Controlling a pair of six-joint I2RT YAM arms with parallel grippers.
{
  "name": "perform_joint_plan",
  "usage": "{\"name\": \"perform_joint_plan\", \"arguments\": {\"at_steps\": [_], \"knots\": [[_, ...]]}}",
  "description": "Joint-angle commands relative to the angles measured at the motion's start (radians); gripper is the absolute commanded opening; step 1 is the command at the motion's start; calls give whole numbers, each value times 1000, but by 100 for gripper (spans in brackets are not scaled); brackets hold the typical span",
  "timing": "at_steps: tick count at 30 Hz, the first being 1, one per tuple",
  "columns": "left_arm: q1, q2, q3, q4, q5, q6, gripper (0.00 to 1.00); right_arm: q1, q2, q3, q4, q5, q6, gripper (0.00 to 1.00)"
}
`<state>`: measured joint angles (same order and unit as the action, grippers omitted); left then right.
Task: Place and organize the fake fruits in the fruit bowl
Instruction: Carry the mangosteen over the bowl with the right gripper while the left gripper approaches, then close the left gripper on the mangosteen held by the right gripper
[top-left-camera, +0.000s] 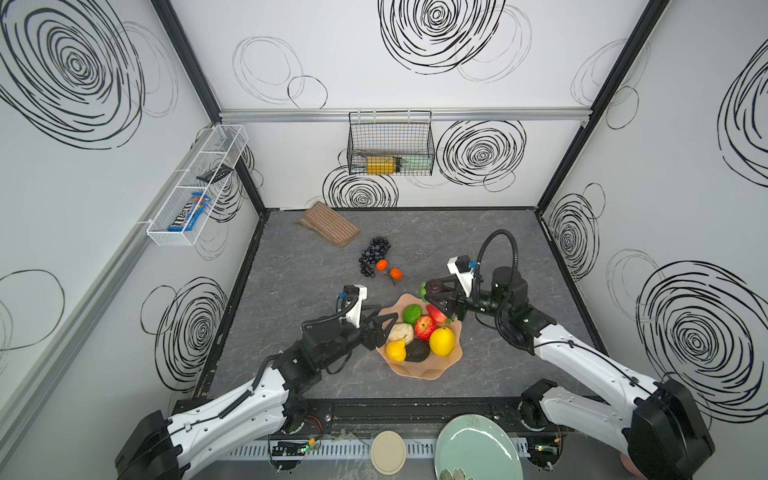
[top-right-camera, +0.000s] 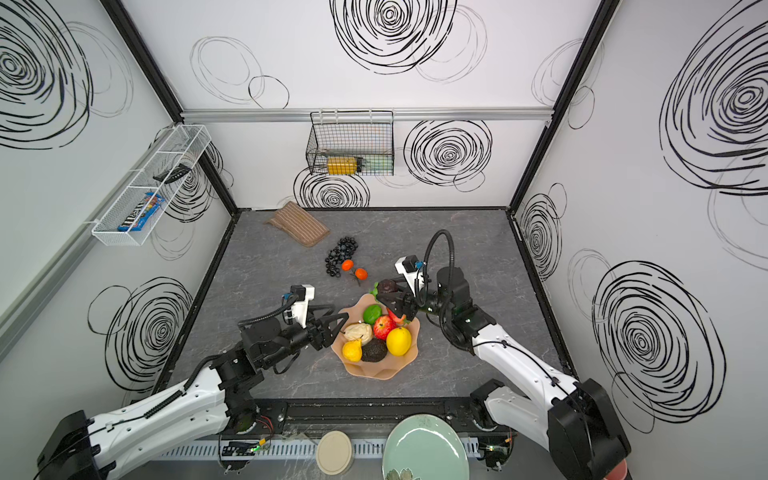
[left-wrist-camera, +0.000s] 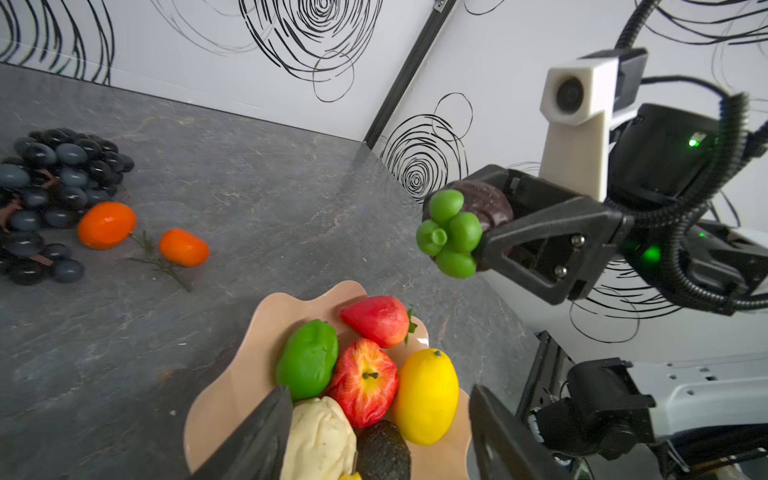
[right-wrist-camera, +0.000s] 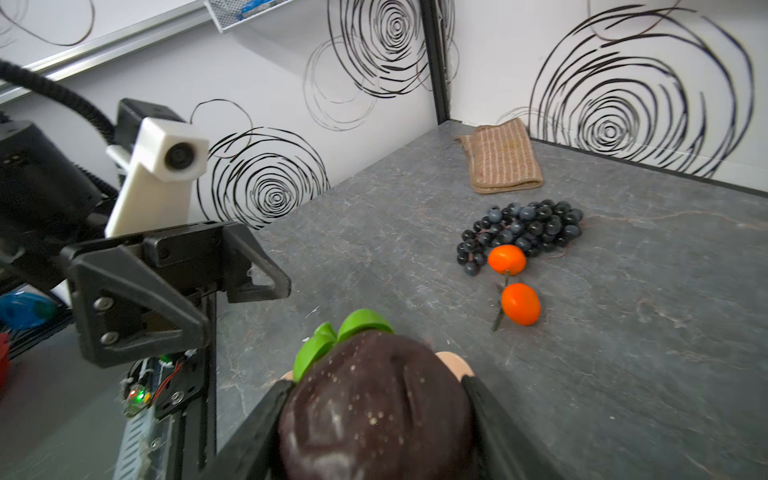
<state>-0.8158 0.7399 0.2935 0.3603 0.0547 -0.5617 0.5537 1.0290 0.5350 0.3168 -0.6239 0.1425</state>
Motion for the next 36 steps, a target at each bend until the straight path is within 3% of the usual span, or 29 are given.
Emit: {"name": "perform_joint_plan", "arguments": {"at_steps": [1,15,27,36], "knots": [[-26,-1,29,33,9,-32,67,41,-43,-50,57,-28,43,59],[-104,142,79,162,46,-67,47,122,-106,-123,91,8,92,59],[-120,176,98,183,53,-55,42,140,-96,-115,98,20,91,59],[-120,176,96,177,52,-46,31,176,-80,-108,112,35,95,59]]}}
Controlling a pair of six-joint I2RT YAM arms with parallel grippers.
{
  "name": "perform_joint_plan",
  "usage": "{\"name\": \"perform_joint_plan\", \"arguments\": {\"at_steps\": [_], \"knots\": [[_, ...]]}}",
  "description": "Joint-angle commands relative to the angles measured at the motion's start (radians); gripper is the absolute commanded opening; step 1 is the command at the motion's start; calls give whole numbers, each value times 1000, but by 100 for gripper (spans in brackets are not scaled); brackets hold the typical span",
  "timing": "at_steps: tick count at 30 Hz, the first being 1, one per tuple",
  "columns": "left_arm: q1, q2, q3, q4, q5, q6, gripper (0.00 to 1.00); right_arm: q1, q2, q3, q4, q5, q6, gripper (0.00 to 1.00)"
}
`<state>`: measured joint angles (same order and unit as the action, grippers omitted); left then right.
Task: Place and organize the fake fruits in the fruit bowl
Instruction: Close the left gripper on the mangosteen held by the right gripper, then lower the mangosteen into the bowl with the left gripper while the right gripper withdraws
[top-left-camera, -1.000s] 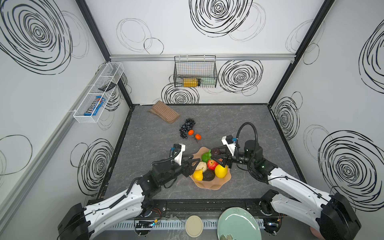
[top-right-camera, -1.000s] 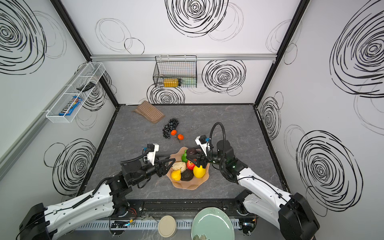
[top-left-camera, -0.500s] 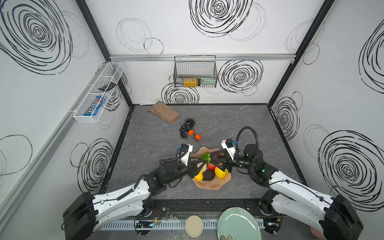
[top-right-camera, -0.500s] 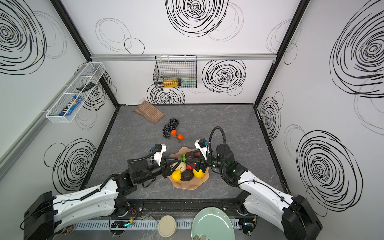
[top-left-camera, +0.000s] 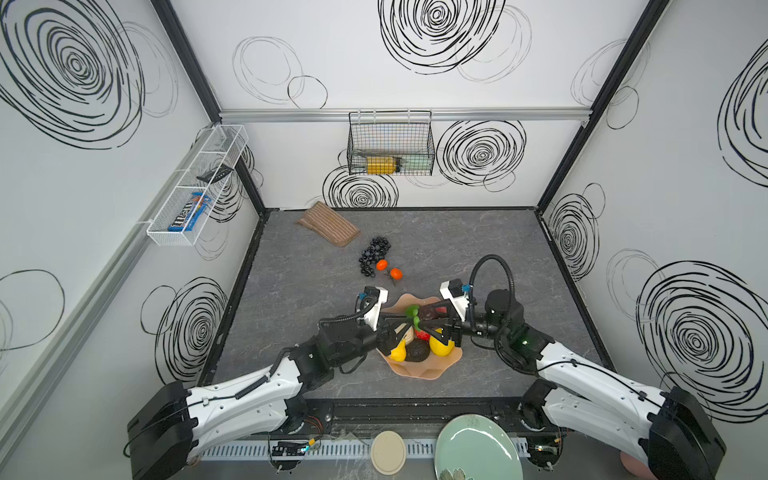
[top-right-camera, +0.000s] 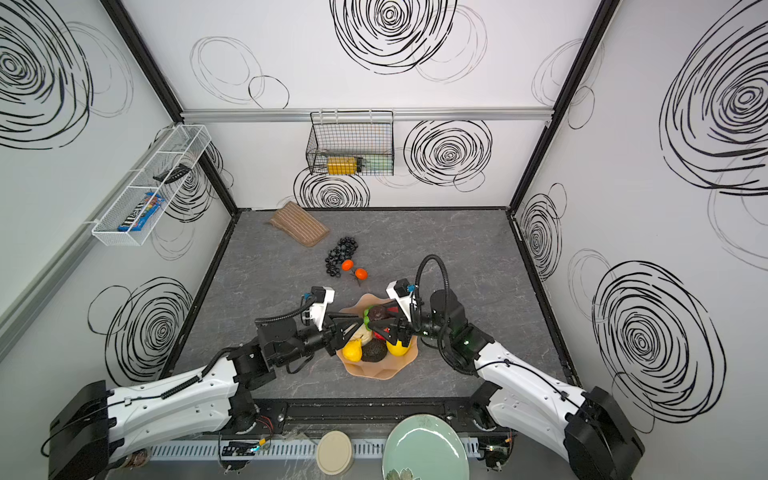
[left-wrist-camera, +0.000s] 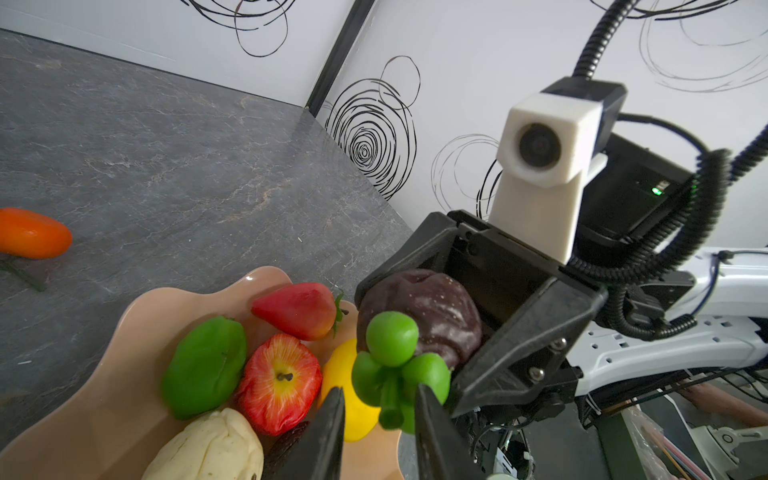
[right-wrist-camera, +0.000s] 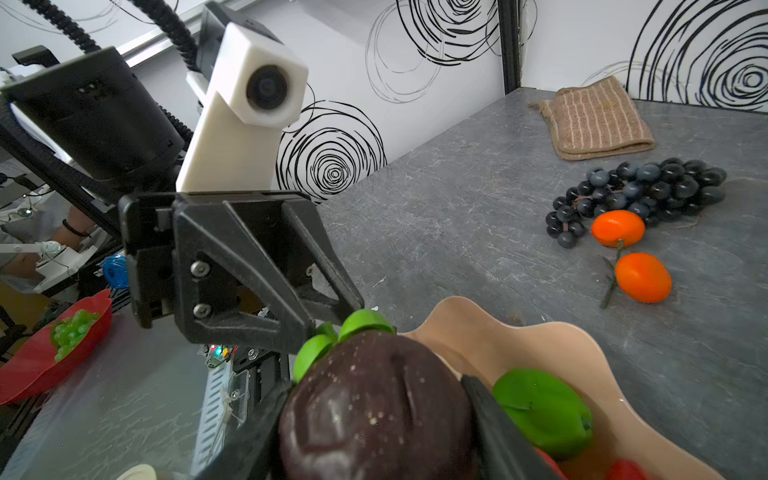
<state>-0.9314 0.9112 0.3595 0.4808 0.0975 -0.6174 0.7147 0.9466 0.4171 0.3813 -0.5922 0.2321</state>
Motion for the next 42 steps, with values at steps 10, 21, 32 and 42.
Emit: {"name": "perform_joint_plan", "arguments": {"at_steps": [10,21,32,42], "knots": [[-5,10,26,60,22,13,20,27,13,17,51,25,5,60],[1,-21,52,-32,-13,34,10,29,2,24,1,78,6,72],[34,0,306,-601,-395,164,9,18,-138,-9,-108,368,-57,79],[42,281,562,-912,-460,276,4,17,-239,-57,-136,478,-72,78]]}}
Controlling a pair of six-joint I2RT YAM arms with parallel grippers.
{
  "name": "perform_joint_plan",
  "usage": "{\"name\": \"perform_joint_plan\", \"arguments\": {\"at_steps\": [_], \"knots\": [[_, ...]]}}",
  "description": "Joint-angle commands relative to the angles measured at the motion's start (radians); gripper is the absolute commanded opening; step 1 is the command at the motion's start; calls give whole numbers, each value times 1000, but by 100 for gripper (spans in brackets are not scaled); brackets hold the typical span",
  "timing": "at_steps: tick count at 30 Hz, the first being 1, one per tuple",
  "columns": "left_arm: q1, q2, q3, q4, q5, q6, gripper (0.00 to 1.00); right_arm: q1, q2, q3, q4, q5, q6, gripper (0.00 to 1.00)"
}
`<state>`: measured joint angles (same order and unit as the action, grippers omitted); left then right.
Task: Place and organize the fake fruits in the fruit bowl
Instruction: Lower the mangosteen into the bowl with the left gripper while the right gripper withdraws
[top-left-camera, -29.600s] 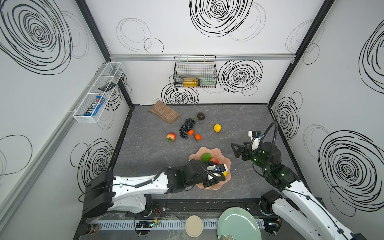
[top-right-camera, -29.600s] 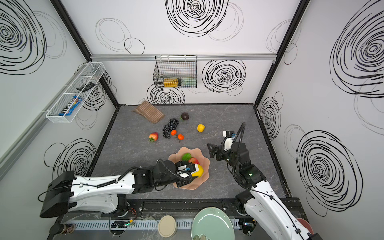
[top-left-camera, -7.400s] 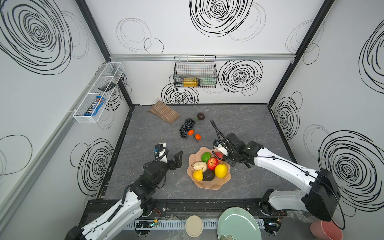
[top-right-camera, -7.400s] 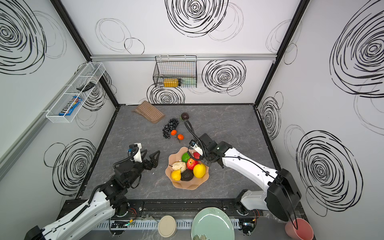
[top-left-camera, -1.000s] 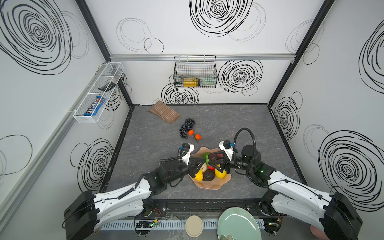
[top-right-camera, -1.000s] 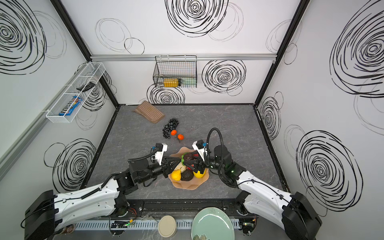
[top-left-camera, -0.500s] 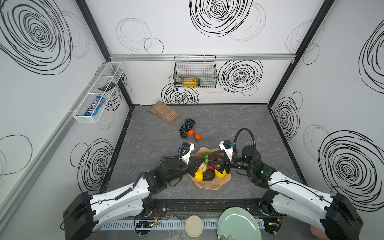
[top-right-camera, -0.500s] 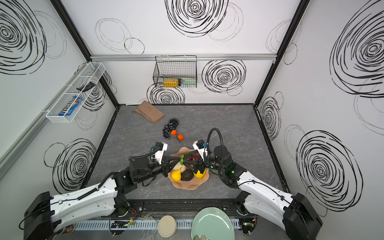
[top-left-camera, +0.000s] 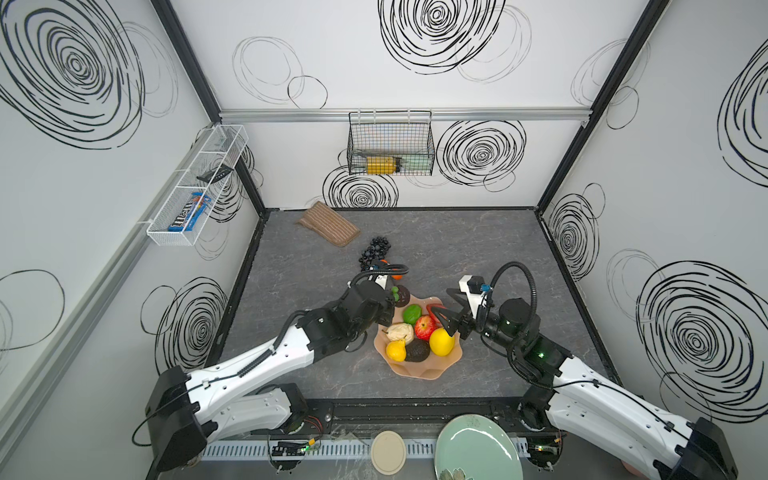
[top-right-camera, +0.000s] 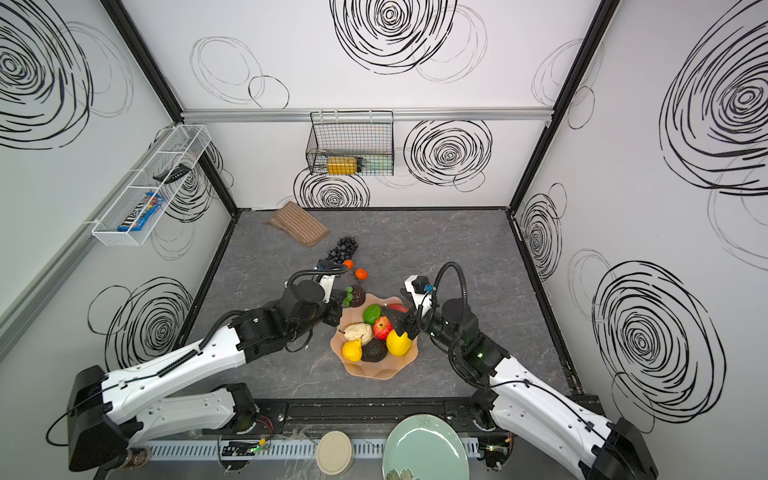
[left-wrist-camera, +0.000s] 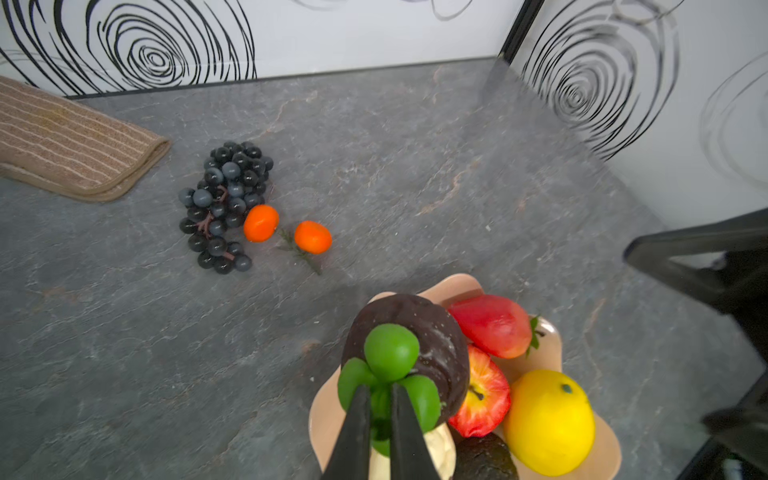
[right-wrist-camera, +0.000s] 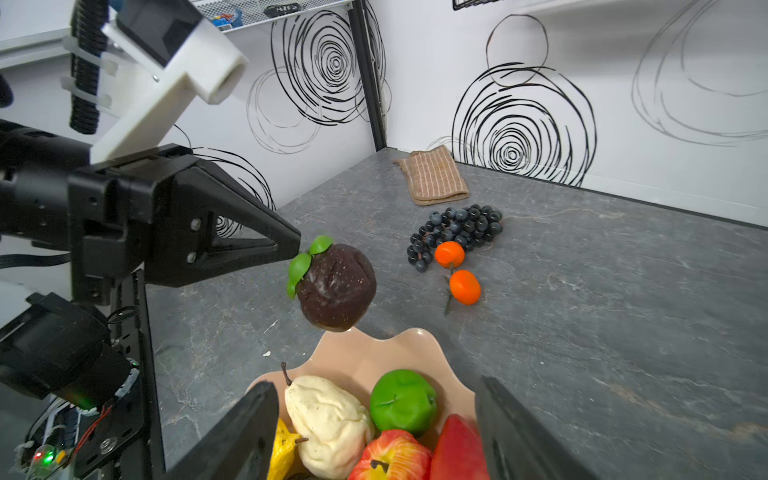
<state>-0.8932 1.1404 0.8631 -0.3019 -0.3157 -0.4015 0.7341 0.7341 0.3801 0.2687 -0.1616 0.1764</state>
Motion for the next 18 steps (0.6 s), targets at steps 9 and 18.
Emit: {"name": "perform_joint_plan", "arguments": {"at_steps": [9,18], "knots": [[-14,202,155,-218,-78,116,4,-4,-44,-41,-19,40,-10,78],[-54,301,195,-261,-94,146,4,-7,-43,-49,-10,33,-9,78]]}}
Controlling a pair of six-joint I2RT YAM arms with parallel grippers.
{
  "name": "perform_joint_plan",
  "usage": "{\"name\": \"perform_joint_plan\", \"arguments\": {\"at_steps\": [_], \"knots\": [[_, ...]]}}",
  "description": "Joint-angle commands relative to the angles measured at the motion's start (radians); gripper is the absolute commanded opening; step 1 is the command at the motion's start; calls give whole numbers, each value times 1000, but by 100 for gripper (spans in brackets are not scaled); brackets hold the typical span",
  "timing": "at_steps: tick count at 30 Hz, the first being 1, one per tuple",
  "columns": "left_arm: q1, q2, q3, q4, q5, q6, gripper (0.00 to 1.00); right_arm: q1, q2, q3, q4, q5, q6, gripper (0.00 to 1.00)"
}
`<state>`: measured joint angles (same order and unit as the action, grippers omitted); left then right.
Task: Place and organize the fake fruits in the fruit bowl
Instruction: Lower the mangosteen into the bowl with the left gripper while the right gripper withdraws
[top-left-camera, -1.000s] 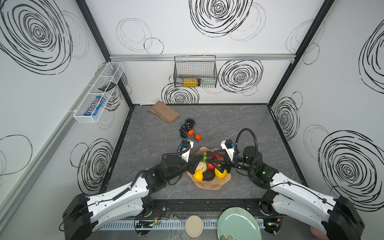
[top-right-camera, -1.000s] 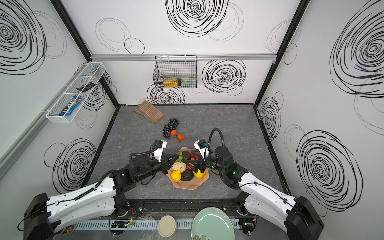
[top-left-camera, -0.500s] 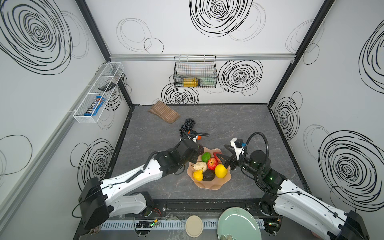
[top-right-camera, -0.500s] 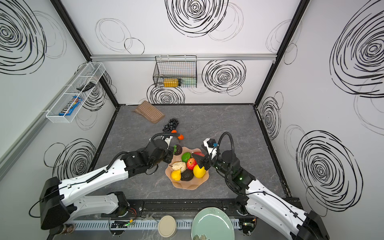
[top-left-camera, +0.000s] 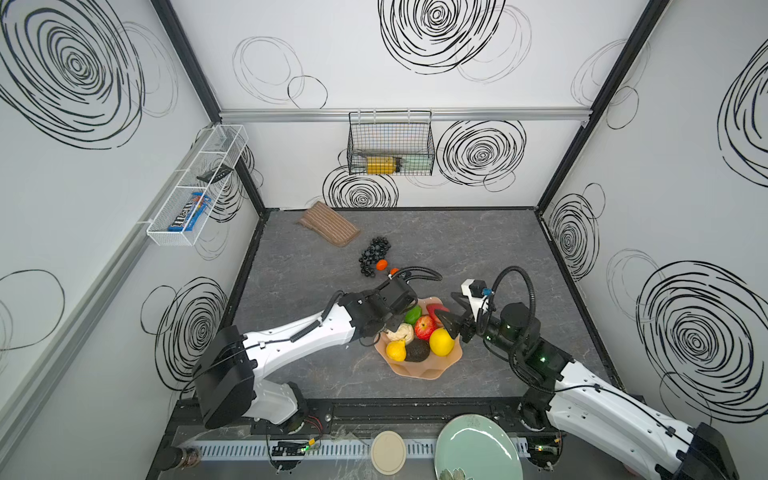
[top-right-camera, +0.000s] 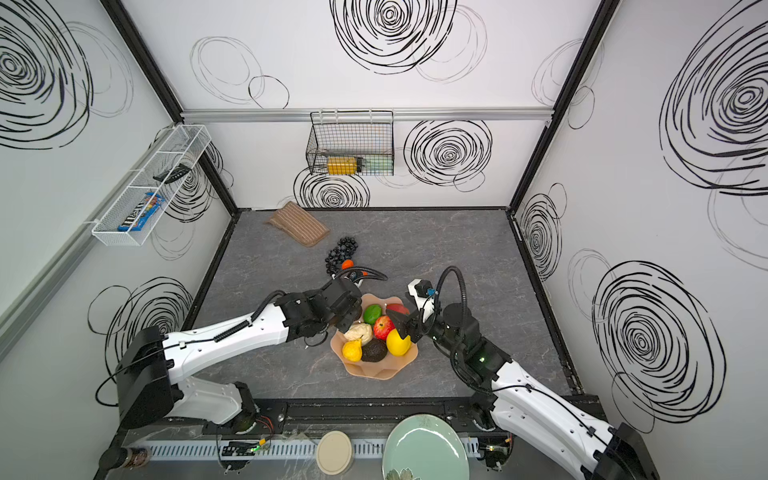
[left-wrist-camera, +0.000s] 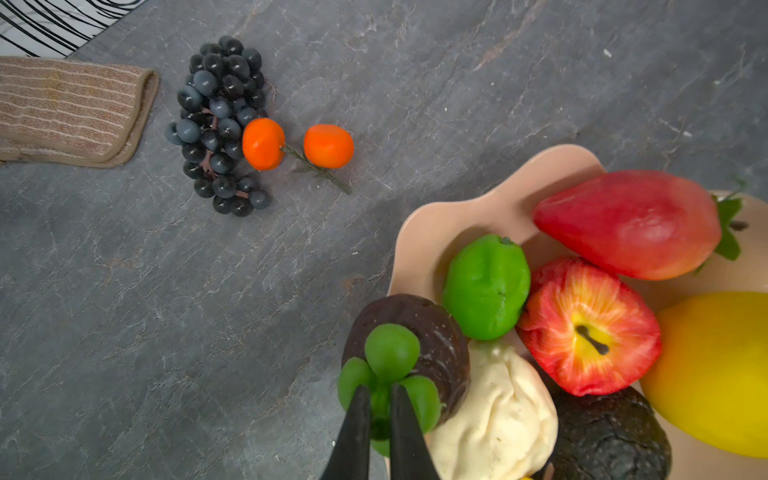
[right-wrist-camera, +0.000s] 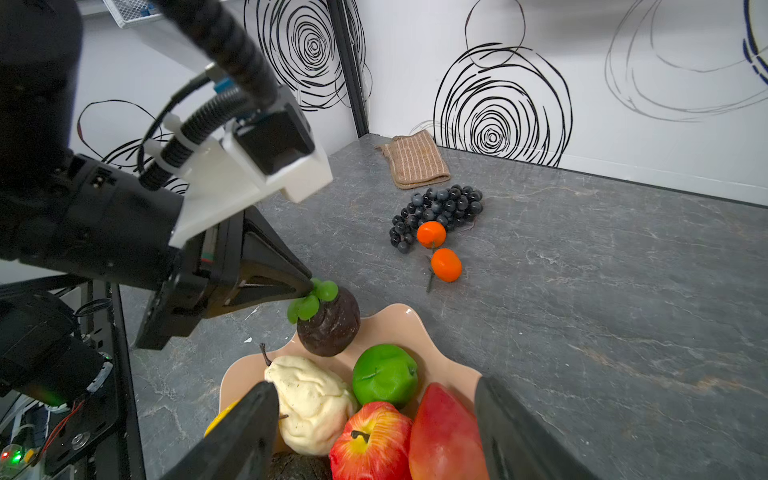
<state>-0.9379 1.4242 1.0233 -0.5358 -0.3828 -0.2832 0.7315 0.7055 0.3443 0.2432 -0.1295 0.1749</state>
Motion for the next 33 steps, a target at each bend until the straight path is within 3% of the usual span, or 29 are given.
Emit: {"name": "perform_joint_plan", "arguments": {"at_steps": [1,10,18,33], "knots": [[-14,24,39,-29,-32,31,4,-4,-15,-14,16,2,-8,78],[-33,65,55,-12,-28,41,9,-7,-34,-12,6,36,-3,79],[-42,88,67,-13,-24,42,21,-12,-63,-11,-10,86,10,80],[-27,-13,55,20,13,38,38,-32,-105,-21,-25,143,47,84]]}}
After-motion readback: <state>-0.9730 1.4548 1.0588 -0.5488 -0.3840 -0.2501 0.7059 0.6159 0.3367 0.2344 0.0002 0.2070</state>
